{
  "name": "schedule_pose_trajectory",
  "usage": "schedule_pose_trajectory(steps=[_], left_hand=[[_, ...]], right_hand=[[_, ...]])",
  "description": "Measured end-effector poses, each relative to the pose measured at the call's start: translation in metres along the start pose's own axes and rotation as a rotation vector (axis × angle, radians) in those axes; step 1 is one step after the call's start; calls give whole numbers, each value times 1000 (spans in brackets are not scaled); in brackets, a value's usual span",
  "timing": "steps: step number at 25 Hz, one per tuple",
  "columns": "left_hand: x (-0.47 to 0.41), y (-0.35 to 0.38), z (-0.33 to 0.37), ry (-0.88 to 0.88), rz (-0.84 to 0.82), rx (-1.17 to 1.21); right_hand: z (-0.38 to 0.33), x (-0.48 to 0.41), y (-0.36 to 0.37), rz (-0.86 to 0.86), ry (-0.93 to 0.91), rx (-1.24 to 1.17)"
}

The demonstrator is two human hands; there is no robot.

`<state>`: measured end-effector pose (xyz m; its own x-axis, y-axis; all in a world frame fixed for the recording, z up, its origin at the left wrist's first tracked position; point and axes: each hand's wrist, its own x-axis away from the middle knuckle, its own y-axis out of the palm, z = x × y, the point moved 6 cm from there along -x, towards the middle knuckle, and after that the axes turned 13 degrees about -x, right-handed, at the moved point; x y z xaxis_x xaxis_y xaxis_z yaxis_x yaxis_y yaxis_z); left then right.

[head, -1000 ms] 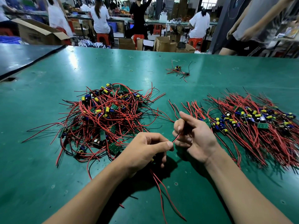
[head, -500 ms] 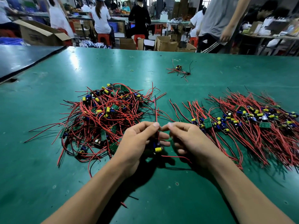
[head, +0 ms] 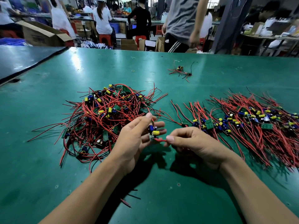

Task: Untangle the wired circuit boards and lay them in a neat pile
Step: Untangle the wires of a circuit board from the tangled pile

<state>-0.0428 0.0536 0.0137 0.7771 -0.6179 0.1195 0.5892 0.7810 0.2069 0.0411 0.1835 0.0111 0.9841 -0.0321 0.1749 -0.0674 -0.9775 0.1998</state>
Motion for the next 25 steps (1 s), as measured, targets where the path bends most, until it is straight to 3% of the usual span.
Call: schedule_pose_trajectory(steps=[4, 9, 12, 15, 19, 25], left_hand=[[2, 6, -6, -99, -131, -164], [4, 11, -3, -23, -201, -100], [5, 11, 0, 45, -202, -75], [7, 12, 1, 129, -177, -196], [12, 8, 12, 277, -44, -336], [20, 7, 22, 395, 90, -354]], right_hand=[[-7, 1, -10, 33, -68, -23], [-18, 5, -26, 175, -178, 53], [-40, 16, -43, 464, -470, 190], [-56, 34, -50, 760, -729, 388], [-50, 28, -41, 622, -682, 321], [-8, -5, -1, 206, -181, 75]])
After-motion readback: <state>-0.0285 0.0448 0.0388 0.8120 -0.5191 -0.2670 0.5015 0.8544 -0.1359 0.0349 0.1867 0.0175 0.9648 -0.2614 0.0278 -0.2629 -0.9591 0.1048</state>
